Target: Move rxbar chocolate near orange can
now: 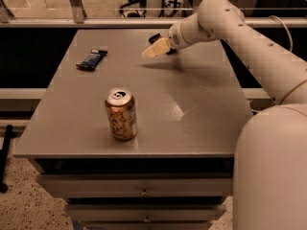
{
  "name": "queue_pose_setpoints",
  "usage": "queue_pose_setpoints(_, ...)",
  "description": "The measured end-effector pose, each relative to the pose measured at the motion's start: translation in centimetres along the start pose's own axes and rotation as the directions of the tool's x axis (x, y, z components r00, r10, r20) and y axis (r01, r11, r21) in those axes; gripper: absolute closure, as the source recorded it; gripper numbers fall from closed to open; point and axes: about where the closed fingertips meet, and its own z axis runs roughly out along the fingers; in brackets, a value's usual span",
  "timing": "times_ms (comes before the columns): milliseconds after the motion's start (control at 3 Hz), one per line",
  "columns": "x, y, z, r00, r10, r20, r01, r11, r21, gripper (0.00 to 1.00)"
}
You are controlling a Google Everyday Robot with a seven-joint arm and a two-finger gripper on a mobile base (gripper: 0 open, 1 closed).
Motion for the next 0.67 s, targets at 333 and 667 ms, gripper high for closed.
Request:
queue_pose_setpoints(333, 0.2, -1.8, 1.3, 0.999, 0.041, -0.006, -0.041, 0.9986, 0.033, 0.00)
queue_pose_setpoints(667, 0.6, -3.5, 2.0, 0.995, 0.097, -0.001, -0.097, 0.9935, 0.059, 0.10)
